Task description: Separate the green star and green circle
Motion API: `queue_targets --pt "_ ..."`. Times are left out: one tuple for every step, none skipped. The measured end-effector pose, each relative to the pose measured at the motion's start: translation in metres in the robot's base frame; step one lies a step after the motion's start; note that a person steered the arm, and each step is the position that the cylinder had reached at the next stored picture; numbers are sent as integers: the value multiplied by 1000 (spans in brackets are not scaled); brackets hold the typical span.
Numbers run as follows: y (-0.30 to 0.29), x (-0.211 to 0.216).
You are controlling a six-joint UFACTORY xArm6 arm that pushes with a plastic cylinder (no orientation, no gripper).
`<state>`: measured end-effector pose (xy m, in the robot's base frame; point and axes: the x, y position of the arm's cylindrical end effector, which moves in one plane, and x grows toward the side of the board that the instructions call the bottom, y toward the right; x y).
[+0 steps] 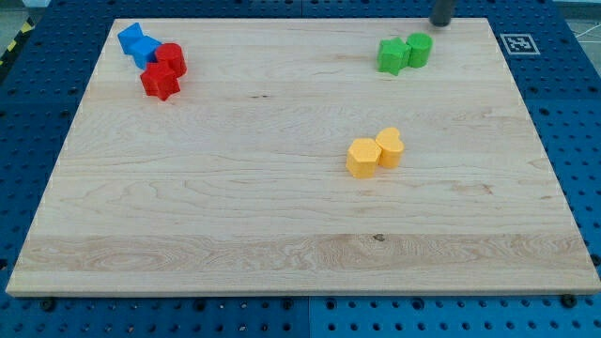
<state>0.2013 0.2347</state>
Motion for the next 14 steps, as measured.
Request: queue_targets --pt "5 4" --pt "-14 29" --pt "-19 31" --pt "-33 33" --pt "-59 50" --pt "-81 63" --pt "-92 67" --pt "-62 65" --pt "-46 67" --pt "-46 81" --pt "-53 109" --pt "-72 115" --pt "-97 115" --pt "-117 115"
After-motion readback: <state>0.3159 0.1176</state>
